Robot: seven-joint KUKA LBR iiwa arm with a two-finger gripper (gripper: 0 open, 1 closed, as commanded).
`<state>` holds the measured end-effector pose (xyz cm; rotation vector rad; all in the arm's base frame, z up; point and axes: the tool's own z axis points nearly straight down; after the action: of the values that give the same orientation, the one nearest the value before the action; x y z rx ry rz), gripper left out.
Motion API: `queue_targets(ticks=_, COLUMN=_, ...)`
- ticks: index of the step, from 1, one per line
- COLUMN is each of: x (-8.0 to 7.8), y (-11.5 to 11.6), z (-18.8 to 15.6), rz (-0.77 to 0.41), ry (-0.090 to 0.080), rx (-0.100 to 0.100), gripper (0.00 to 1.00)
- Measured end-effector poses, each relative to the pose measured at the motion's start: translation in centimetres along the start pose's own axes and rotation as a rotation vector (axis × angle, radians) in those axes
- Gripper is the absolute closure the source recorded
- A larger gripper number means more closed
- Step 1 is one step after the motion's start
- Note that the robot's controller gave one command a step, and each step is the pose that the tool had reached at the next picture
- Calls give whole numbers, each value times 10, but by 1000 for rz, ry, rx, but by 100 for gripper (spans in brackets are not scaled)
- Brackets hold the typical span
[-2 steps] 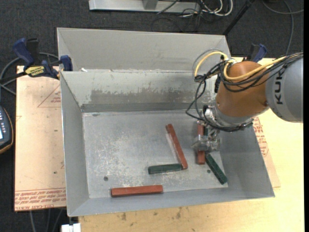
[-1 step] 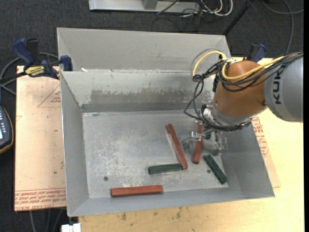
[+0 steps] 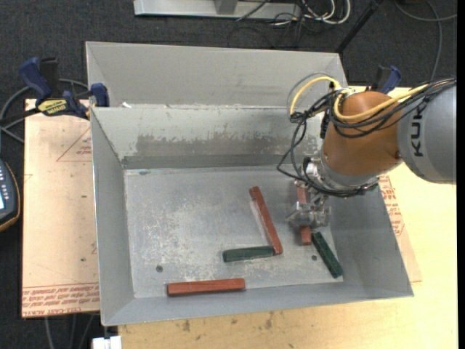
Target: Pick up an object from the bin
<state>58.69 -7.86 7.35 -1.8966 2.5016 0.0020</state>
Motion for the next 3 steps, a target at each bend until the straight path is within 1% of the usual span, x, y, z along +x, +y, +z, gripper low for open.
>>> queue_targets(ticks=1, x=0, y=0, z=0, rz=0, ry=0, rx=0, gripper=100)
queue_targets(ticks=2, x=0, y=0, z=0, rz=0, ry=0, rx=0, gripper=0)
queue_targets(ticks=3, x=45, y=-56, z=-1, rz=-105, ry=-16, rx=-3, gripper=0)
